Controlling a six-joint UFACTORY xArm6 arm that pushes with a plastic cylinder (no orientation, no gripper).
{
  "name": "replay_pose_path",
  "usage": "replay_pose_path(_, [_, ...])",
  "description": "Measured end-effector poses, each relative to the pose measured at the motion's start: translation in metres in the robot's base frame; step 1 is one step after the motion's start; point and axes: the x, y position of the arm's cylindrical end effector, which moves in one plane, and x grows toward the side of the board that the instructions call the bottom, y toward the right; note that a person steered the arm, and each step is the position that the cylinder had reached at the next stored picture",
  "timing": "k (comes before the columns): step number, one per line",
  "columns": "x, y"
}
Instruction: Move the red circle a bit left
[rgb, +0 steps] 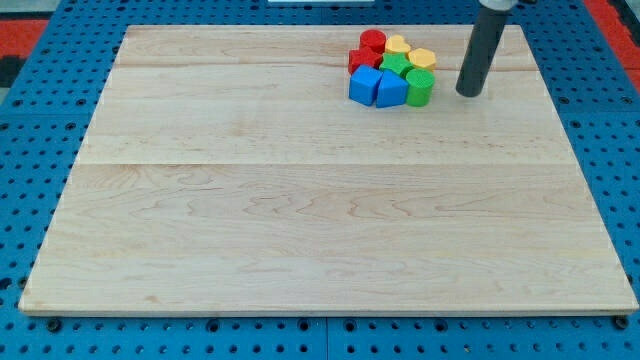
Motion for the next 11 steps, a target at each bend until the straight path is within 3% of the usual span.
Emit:
replay_pose_path(1, [-0.044,-0.007])
replay_pose_path(3, [-0.097,-0.087])
replay_pose_path(4, [-0.090,-0.122])
replay_pose_path(9, [-0.111,-0.118])
replay_pose_path(11, [-0.082,-0.090])
